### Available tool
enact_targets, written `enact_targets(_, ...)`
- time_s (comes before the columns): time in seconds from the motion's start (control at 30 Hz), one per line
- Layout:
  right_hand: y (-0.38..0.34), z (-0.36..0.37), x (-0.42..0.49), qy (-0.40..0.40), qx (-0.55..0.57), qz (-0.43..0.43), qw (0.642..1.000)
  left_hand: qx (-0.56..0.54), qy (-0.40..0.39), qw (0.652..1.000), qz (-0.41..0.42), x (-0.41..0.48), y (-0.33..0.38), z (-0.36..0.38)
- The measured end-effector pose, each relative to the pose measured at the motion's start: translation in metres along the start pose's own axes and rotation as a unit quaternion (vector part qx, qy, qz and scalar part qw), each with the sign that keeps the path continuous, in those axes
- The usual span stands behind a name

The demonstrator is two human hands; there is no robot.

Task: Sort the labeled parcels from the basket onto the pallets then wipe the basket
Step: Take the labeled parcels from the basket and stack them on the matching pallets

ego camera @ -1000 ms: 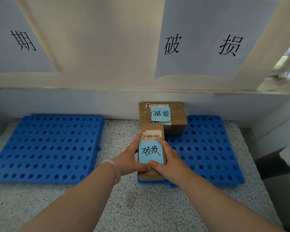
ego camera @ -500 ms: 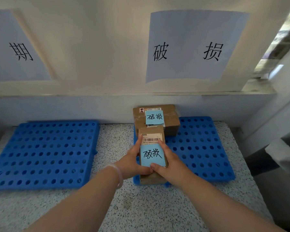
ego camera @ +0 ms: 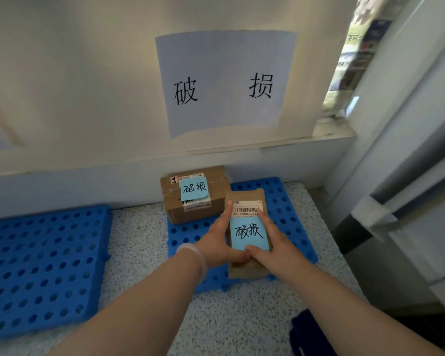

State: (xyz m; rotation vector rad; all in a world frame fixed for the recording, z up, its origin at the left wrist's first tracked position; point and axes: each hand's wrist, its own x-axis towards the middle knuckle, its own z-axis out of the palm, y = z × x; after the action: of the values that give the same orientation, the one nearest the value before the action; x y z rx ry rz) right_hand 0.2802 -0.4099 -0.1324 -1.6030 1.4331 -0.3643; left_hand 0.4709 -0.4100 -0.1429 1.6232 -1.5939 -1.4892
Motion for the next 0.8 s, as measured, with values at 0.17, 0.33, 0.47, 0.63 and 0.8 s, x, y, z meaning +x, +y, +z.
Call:
enact_targets(0.17, 0.014, -0.029, 0.010, 0.010, 0.009, 0.021, 1.000, 0.001, -0.010, 1.000, 0.009, 0.028, 0.019, 0.015)
enact_targets(0.33, 0.020, -0.051, 0.035, 0.003, 0.007, 0.020, 1.000, 0.011, -0.003, 1.000, 0.003, 0.057, 0.030, 0.013)
enact_targets(0.47, 0.024, -0.055, 0.056, -0.013, -0.003, 0.016, 1.000, 0.049, 0.001, 0.999, 0.001, 0.074, 0.032, 0.012)
enact_targets(0.63, 0.024, -0.056, 0.079, -0.028, -0.012, 0.009, 1.000, 0.058, 0.005, 0.998, -0.005, 0.087, 0.030, 0.004)
enact_targets(0.8, 0.022, -0.060, 0.098, -0.030, -0.015, -0.003, 0.999, 0.072, -0.008, 0.997, 0.000, 0.094, 0.031, 0.001)
